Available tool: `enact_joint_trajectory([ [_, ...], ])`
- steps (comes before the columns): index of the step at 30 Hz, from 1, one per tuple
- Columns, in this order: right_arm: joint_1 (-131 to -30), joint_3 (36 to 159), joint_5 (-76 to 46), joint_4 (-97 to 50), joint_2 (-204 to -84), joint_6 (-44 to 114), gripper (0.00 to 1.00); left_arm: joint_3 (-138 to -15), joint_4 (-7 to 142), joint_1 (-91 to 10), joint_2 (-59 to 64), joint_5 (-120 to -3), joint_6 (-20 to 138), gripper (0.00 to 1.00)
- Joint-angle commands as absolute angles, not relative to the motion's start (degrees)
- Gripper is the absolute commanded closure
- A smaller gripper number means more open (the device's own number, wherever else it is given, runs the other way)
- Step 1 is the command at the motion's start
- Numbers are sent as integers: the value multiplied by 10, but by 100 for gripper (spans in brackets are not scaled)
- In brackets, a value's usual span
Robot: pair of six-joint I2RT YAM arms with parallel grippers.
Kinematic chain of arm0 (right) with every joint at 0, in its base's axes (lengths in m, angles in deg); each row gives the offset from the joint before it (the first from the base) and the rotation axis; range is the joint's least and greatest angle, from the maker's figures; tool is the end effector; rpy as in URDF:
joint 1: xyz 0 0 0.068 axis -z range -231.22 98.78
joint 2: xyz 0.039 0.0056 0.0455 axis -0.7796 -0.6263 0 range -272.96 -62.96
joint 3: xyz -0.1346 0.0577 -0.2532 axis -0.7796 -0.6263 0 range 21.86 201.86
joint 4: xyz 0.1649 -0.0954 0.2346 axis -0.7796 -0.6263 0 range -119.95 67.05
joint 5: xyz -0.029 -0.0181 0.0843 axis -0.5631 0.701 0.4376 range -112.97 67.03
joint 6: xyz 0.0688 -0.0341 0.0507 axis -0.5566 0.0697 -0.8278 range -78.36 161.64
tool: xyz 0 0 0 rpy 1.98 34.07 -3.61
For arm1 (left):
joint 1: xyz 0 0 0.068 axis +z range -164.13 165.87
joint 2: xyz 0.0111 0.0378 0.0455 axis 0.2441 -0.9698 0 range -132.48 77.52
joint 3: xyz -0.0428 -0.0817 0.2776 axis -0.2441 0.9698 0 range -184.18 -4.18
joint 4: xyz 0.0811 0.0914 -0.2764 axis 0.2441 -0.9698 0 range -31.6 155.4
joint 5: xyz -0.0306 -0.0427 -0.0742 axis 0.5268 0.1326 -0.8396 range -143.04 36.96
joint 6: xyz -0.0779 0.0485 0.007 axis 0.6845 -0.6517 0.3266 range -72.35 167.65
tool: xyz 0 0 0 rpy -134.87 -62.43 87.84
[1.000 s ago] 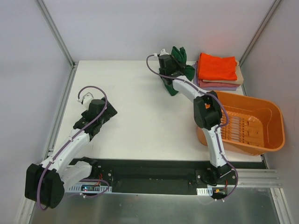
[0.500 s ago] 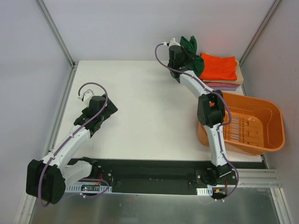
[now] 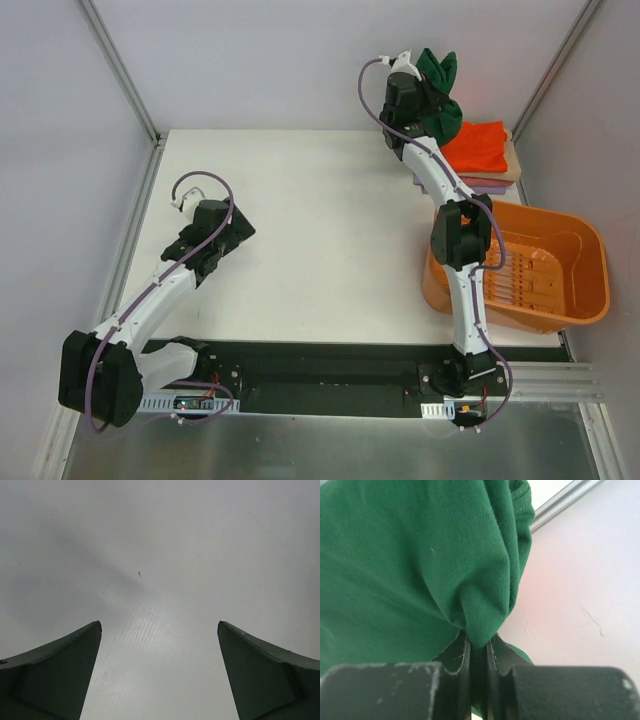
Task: Fold and stack the t-shirts
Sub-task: Put the neatly folded tshirt into the corner of the board with the right arm
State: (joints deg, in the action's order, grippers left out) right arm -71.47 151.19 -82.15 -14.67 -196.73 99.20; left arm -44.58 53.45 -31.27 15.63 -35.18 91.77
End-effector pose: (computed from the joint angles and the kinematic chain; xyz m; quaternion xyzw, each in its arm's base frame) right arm 0.6107 0.1496 0.3642 -0.0923 0.6887 -0.5227 0.4939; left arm 0.2975 -0.0651 0.2305 -0.2745 0.8288 -0.1209 0.4724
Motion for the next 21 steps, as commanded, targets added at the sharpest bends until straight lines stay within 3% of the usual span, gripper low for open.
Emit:
enact_joint_trajectory([
  [1,-706,1540,-849,-188,-1925,897,99,-473,534,-308,145,-362,913,1],
  [16,-642,1540,-875,-227,-1936,830,99,-490,531,-307,110,-373,912,1],
  [21,-611,1528,-827,-272,-1939,796,99,-503,528,-307,97,-375,910,1],
])
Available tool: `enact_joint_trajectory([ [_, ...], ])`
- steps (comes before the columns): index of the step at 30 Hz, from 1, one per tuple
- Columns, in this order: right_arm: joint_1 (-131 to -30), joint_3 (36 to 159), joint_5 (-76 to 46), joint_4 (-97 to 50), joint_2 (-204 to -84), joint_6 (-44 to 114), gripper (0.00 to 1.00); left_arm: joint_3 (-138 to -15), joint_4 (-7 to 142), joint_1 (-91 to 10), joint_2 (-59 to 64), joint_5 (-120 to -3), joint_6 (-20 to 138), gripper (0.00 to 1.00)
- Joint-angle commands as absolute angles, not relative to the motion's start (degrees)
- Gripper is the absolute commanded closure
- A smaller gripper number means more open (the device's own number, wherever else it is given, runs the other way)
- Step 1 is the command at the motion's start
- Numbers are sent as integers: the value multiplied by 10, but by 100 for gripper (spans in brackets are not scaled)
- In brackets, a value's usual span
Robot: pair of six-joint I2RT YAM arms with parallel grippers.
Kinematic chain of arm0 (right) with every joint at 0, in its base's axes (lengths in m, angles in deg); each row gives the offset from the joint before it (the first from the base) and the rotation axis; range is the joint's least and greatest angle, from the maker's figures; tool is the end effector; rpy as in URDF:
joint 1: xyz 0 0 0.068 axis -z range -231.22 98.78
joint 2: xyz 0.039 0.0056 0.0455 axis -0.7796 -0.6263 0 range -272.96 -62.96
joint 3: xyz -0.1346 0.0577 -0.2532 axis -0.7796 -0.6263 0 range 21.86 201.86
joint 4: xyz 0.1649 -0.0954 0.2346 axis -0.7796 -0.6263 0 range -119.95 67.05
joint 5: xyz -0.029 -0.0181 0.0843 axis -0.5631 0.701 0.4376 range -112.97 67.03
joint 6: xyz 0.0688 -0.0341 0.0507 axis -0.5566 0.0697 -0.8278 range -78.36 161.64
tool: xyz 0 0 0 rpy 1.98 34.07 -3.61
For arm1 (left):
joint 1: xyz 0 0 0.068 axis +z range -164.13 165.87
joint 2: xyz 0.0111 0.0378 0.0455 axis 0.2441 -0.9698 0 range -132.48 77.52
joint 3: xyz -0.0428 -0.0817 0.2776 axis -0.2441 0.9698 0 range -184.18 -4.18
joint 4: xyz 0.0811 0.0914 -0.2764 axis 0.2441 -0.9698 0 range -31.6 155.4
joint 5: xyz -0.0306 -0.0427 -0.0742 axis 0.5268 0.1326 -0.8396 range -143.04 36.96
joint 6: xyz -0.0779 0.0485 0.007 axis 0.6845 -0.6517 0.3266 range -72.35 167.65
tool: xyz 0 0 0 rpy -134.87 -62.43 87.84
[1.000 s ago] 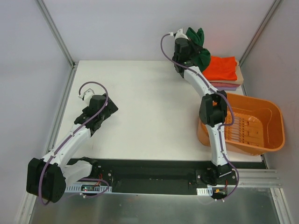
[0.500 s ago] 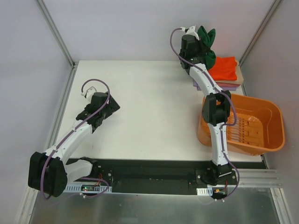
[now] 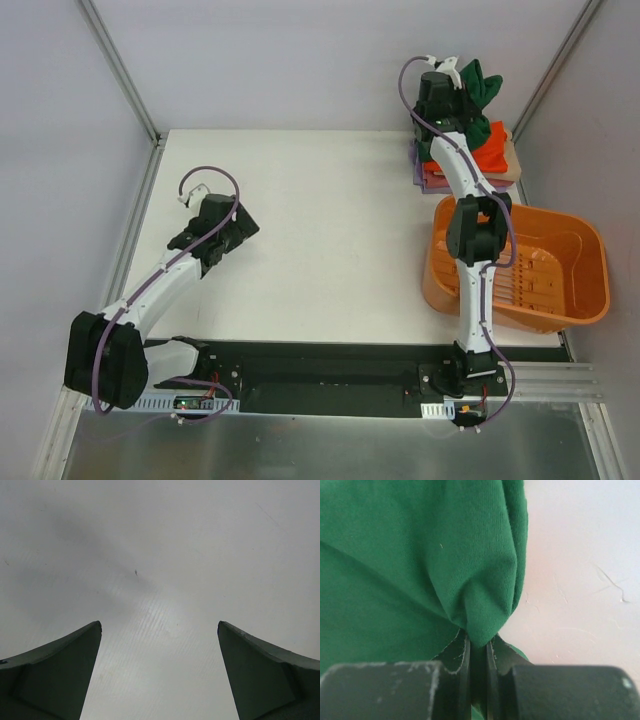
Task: Fold and stack the t-shirts
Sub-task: Put the neatly folded tshirt into the corner of the board with the right arm
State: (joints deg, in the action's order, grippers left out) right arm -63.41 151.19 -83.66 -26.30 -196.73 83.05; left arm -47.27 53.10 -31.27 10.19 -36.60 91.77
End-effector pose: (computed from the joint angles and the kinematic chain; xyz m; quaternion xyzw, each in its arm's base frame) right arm 0.6233 0.0609 0.3408 0.0033 0.7302 -0.5115 0.4530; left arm 0.3135 -0.0721 0.2211 -0.2687 0.8445 -0.1170 0.4482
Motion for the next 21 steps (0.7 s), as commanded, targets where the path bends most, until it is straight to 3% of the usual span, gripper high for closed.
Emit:
enact_joint_trajectory([
  [1,-606,1522,-807,-279,-1937,787,99,-508,529,-307,95,-375,911,1],
  [12,-555,1538,-643,-336,-1978,718,99,-537,527,-307,76,-378,906,1],
  [15,-543,1557,-627,-335,-1996,715,91,-537,525,-307,76,-377,907,1],
  [16,-539,1561,-621,-333,-2001,714,84,-537,527,-307,76,-378,905,1],
  [20,-528,1583,-632,-330,-2017,716,12,-547,524,-307,73,-385,896,1],
  [21,-527,1587,-633,-329,-2016,721,3,-549,523,-307,73,-385,897,1],
])
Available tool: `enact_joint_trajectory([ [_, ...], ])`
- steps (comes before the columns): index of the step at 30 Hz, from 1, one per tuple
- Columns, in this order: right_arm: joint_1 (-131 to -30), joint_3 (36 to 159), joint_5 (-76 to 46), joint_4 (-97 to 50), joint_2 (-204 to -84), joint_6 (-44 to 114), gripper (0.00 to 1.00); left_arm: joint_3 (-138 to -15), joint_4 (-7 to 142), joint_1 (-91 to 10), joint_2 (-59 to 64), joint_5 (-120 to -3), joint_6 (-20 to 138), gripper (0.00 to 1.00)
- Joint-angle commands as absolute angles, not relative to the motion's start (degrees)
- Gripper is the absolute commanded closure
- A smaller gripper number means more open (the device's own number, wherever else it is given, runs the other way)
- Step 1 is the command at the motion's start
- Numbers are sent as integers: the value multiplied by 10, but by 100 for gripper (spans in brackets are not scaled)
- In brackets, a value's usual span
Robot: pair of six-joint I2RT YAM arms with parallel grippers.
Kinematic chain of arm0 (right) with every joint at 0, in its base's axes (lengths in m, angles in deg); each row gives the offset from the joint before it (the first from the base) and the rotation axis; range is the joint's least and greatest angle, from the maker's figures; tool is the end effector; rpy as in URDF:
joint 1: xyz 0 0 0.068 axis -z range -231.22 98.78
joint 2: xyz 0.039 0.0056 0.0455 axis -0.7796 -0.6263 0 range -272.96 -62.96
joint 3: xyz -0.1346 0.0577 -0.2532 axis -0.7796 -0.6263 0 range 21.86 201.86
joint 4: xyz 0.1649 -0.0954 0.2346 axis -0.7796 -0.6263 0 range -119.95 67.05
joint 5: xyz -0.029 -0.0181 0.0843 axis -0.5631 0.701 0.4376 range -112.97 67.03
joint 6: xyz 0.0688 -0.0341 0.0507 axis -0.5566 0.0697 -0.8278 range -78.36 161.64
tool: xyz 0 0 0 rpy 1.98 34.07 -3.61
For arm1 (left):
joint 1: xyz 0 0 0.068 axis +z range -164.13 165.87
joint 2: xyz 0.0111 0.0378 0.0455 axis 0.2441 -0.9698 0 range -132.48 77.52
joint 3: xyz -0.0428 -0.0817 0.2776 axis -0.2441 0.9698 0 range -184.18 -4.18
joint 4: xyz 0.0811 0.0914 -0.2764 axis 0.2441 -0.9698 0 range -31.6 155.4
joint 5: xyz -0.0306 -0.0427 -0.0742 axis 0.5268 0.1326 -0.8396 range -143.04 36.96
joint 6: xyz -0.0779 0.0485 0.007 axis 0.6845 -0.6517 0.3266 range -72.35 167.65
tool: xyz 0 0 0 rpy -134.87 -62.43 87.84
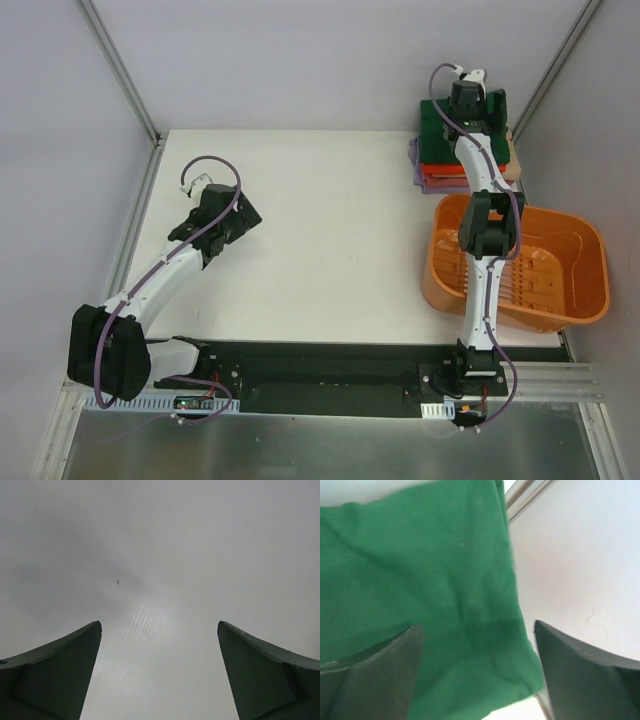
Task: Fold and stack the t-shirts
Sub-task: Put the neatly folded tshirt into the corner of the board with the right arm
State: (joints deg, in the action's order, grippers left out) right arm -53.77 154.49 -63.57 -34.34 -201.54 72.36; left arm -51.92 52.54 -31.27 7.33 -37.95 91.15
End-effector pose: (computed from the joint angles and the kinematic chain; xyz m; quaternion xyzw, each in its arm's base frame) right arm 0.6584 -0.0245 0.2907 -0.0193 0.7828 -0.4063 0.4709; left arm 0.3296 -0.0791 0.2376 -0.2595 0.8436 -0.1293 0.4520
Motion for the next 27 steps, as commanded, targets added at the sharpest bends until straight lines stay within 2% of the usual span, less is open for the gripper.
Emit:
enact_joint_trajectory([
  [1,-527,1590,-632,-328,-2014,727,0,-550,522,-307,74,-385,897,1],
  [2,-527,1592,-631,-327,-2007,730,4,-551,523,-307,74,-385,897,1],
  [9,-526,1506,-618,-324,-1897,702,4,-547,521,-307,94,-390,890,1],
  [14,-532,1340,-524,-339,-1753,597,4,-533,518,-307,130,-394,873,1],
  [18,-548,1174,-397,-345,-1624,523,4,-517,507,-307,179,-395,859,1],
  [21,-592,1078,-368,-348,-1539,483,4,-497,504,-307,217,-396,856,1],
  [27,-741,876,-412,-294,-1381,452,4,-480,504,-308,247,-450,810,1],
])
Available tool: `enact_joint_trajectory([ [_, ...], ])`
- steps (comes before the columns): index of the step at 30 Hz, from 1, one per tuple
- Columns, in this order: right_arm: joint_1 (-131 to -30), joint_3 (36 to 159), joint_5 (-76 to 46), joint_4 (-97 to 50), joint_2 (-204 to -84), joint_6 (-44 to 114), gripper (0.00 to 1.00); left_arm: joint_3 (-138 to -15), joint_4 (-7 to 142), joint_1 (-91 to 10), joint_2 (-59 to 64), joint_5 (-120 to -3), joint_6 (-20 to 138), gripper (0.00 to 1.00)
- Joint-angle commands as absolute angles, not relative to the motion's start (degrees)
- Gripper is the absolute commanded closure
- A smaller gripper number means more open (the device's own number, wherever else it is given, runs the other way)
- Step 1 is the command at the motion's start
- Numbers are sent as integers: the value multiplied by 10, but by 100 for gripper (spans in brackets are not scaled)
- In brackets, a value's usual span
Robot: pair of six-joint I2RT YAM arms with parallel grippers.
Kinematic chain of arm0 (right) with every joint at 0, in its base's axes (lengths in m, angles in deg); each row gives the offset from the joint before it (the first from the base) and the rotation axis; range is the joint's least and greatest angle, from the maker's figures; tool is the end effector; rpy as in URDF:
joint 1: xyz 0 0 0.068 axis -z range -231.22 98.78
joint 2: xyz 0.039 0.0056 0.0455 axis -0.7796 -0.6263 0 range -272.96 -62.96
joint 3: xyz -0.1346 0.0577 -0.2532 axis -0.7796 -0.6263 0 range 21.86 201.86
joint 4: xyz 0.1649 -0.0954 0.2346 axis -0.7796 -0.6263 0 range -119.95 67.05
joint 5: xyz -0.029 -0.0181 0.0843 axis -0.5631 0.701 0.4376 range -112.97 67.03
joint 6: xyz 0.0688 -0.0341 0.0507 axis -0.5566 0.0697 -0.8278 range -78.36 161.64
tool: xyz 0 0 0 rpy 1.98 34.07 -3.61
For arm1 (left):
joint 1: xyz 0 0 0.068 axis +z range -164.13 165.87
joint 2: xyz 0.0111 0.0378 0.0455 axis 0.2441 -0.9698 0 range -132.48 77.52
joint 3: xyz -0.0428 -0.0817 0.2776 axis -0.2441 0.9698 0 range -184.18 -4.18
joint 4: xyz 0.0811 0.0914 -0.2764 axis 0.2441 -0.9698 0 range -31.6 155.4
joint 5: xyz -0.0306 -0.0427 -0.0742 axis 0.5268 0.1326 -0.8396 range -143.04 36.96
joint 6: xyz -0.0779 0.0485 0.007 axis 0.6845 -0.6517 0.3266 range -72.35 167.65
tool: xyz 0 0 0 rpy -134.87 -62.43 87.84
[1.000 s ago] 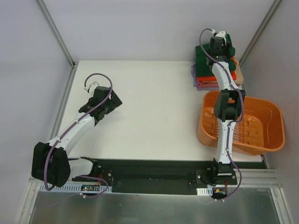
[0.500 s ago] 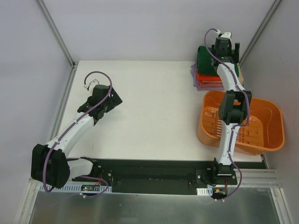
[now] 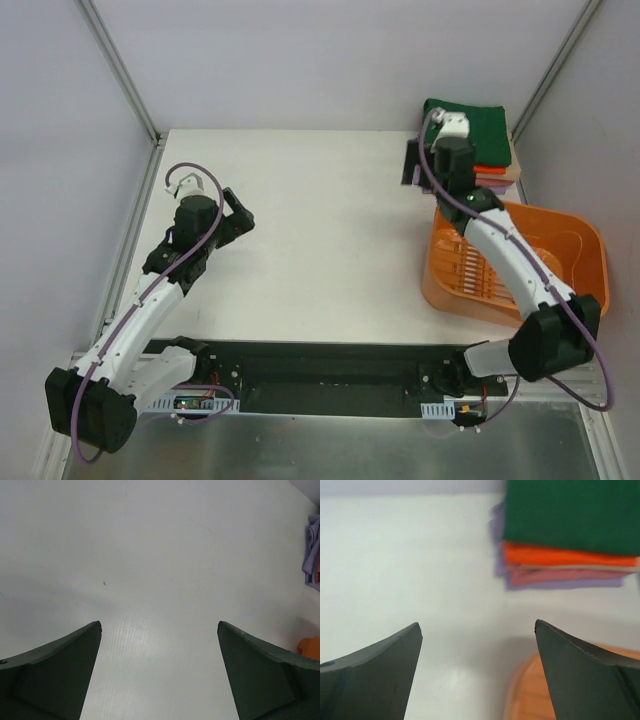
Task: Fold and stack the t-shirts
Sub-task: Put the neatly folded tshirt into the corner of the board with the right arm
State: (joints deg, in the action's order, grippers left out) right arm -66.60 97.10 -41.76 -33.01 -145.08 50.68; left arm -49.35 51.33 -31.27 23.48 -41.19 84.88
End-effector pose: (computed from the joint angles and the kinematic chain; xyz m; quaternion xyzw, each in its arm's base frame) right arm 0.4120 0.0857 0.3759 -0.0726 0.7954 -0.0985 0.5936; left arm 0.2817 -0.0690 0.2982 -0.2008 0.8064 -0.1746 0.5281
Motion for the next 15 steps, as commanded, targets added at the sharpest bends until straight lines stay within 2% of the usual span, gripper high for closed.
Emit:
enact_joint_trajectory([
  [1,-755,846,-413,-281,-1360,446,4,-473,505,-308,249,-450,814,1],
  [4,-788,768,-435,-278,-1308,380,4,-463,505,-308,253,-443,816,1],
  [8,-813,678,-377,-254,-1248,372,4,-446,506,-308,261,-423,814,1],
  [15,-819,654,-384,-285,-1214,339,4,-443,506,-308,263,-396,815,1],
])
